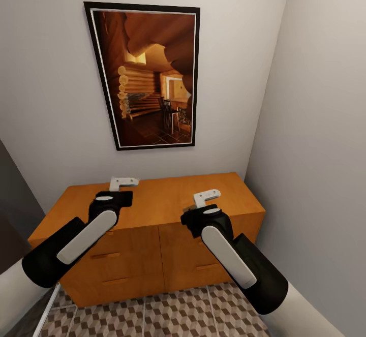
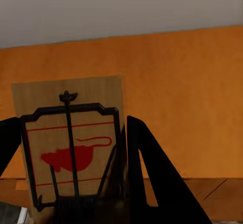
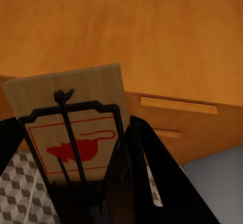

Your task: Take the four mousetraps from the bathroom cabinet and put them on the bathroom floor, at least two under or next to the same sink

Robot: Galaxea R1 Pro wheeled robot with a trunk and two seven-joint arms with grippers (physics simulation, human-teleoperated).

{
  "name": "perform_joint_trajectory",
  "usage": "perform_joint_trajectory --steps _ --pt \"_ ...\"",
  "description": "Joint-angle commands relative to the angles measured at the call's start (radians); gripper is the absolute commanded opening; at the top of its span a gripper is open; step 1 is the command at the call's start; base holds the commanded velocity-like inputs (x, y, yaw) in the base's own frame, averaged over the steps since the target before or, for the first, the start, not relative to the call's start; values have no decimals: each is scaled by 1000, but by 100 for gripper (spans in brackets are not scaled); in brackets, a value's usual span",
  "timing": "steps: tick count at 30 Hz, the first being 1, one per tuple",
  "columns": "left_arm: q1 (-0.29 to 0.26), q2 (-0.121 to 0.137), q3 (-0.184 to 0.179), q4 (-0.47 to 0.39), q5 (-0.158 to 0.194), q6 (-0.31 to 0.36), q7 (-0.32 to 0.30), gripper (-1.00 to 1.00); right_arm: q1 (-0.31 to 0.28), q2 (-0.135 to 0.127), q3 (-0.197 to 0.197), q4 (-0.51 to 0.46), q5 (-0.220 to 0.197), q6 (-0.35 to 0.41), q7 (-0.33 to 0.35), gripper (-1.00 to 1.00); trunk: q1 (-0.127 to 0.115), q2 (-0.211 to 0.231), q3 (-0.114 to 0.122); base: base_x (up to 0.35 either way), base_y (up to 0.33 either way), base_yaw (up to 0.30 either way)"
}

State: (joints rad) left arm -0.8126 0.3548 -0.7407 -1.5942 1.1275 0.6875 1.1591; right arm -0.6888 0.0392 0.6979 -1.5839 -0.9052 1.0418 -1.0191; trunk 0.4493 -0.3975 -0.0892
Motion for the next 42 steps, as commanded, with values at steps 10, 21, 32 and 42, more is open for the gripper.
perform_joint_trajectory --steps 10,21,32,42 --pt "107 10 -7 -1 -182 -90 -56 -100 -1 -1 1 -1 -11 5 -10 -100 1 -2 -2 0 0 0" --pt "133 12 -13 -2 -258 -109 -72 -100 -1 -1 3 -1 -11 5 -9 -100 1 -2 -2 -40 3 0" --pt "155 11 -13 -2 -261 -111 -72 -100 -1 -1 3 -1 -9 5 -8 -100 1 -2 -2 -46 2 0" --pt "157 10 -13 -1 -262 -111 -74 -100 -1 -1 4 -1 -9 5 -7 -100 1 -2 -2 -116 0 0"
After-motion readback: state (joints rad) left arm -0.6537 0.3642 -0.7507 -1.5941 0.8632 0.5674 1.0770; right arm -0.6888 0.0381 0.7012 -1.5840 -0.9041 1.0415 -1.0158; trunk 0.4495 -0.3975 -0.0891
